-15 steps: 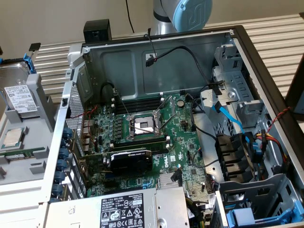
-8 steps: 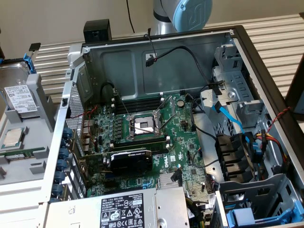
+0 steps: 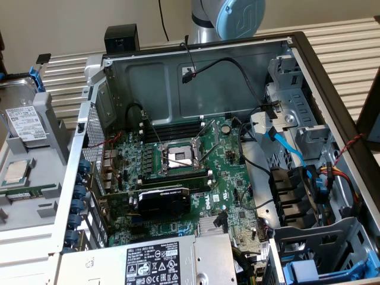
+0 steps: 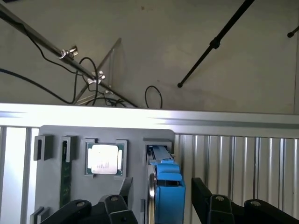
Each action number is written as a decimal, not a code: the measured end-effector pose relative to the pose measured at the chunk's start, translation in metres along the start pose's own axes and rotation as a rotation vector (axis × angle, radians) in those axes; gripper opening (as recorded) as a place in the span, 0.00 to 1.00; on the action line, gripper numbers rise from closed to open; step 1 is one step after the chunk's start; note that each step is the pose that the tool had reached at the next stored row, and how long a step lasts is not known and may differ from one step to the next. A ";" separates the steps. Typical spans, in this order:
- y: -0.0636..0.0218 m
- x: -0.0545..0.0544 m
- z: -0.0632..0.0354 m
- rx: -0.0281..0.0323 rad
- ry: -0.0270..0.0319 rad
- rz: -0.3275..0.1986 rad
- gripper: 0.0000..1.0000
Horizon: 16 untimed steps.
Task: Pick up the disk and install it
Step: 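Pick up the disk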
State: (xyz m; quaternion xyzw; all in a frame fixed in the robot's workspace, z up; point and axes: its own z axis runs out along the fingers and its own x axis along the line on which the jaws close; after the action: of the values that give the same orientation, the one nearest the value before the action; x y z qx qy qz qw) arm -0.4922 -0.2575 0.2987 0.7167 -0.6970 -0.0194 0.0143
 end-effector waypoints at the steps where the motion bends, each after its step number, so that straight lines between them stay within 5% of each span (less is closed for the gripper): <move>1: -0.0001 0.000 0.0017 0.0000 0.0000 0.000 0.61; 7: -0.0004 0.000 0.0075 0.0001 0.0005 -0.028 0.61; 10: -0.0004 0.000 0.0094 0.0056 -0.0008 -0.036 0.61; 13: -0.0003 0.000 0.0111 0.0082 -0.0077 -0.037 0.61; 16: 0.0001 0.000 0.0122 0.0089 -0.0249 -0.038 0.61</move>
State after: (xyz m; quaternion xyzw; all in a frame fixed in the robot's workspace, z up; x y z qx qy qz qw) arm -0.4930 -0.2574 0.2865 0.7295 -0.6835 -0.0255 0.0021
